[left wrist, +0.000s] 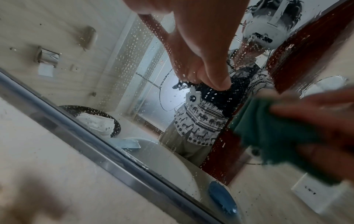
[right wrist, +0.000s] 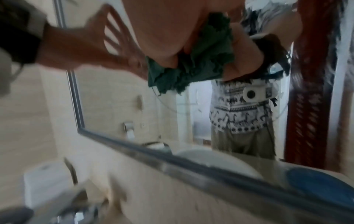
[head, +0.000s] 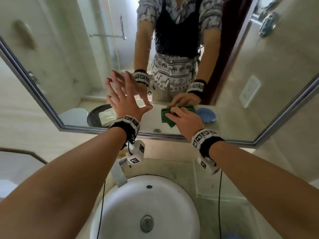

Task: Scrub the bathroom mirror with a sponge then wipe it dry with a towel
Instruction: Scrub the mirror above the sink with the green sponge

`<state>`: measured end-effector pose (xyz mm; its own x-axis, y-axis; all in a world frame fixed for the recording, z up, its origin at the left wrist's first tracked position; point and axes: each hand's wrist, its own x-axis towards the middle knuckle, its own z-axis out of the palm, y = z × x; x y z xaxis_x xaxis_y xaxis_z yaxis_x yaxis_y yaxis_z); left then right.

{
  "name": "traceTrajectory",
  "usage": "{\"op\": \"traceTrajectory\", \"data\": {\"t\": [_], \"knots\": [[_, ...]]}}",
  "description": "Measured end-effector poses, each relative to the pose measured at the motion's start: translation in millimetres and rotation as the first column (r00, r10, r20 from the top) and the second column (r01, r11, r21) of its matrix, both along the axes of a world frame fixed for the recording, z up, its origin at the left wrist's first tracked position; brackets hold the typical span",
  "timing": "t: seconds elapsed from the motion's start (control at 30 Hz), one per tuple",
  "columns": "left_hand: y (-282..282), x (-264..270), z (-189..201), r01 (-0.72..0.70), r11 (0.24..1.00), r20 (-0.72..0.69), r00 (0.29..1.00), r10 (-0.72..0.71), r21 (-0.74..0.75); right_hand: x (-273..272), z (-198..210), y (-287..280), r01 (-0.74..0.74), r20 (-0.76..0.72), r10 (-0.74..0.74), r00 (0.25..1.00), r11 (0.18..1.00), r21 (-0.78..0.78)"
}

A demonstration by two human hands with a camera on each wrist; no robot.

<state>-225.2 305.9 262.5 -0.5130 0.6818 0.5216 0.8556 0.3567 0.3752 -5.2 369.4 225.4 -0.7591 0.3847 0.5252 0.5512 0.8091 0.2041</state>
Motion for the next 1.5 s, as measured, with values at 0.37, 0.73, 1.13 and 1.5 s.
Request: {"op": "traceTrajectory", "data": {"t": [0.37, 0.73, 1.13, 1.5], "knots": [[-17.1, -6.7, 7.7, -0.037, 0.997, -0.015, 0.999, 0.036, -0.065, -42.5, 110.7, -4.7, 0.116, -0.552, -0.076, 0.831, 0.993, 0.037], [-24.5, -95.9, 7.8, -0.103, 0.992, 0.303, 0.95, 0.075, 0.075, -86.7, 4.2, 3.6, -0.012, -0.099, 0.022, 0.995, 0.994, 0.105], [-28.9, -101.9, 6.8, 0.013, 1.0, 0.282, 0.959, -0.016, 0.014, -104.7, 9.4, -29.7, 0.125, -0.048, -0.126, 0.991, 0.992, -0.019], [-58.4, -148.4, -9.0, 0.101, 0.994, 0.04, 0.994, -0.1, -0.045, -161.0, 91.1, -40.6, 0.294, -0.505, -0.259, 0.824, 0.956, -0.01]]}}
